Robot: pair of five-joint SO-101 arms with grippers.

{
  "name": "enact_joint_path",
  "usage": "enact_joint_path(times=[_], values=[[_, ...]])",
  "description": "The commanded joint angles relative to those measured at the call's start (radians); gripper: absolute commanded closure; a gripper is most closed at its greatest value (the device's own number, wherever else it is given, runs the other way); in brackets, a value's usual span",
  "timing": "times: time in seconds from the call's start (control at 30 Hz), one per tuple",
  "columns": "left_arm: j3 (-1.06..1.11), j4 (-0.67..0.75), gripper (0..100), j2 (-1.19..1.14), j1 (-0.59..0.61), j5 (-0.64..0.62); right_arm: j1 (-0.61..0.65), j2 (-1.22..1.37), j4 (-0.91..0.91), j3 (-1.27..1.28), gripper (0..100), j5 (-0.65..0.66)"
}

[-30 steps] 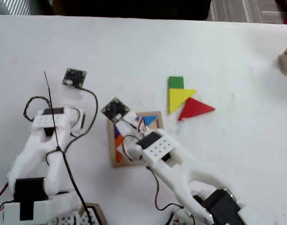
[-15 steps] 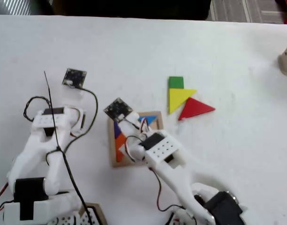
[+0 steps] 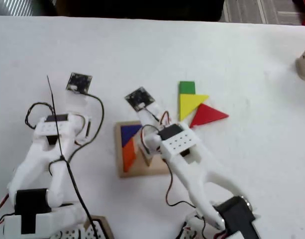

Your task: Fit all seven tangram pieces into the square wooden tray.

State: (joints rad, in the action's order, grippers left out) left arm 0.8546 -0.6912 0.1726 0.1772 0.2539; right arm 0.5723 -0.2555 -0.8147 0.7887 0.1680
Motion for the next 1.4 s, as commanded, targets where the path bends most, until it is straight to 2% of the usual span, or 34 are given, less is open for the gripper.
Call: enact_joint_path(times=[0.0, 0.23, 0.43, 0.67, 1.07, 1.2, 1.37], values=[[-0.044, 0.02, 97, 0.002, 0.007, -0.003, -0.033, -0.147, -0.09, -0.018, 98.1, -0.008], [-0.044, 0.02, 97, 0.002, 0.007, -0.003, -0.051, -0.232, -0.045, 0.16, 98.1, -0.005], [-0.044, 0.02, 97, 0.002, 0.007, -0.003, -0.033, -0.136, 0.019, 0.155, 98.1, -0.005], [-0.044, 0.02, 97, 0.002, 0.007, -0.003, 0.035, 0.018, -0.016, 0.046, 98.1, -0.005], [-0.046, 0.02, 97, 0.002, 0.007, -0.003, 0.145, 0.039, -0.019, 0.002, 98.1, -0.015], [-0.046, 0.02, 97, 0.002, 0.007, -0.003, 0.139, 0.033, -0.027, -0.003, 98.1, -0.015], [-0.048, 0.02, 97, 0.002, 0.007, -0.003, 0.065, -0.042, -0.094, -0.02, 98.1, -0.014]])
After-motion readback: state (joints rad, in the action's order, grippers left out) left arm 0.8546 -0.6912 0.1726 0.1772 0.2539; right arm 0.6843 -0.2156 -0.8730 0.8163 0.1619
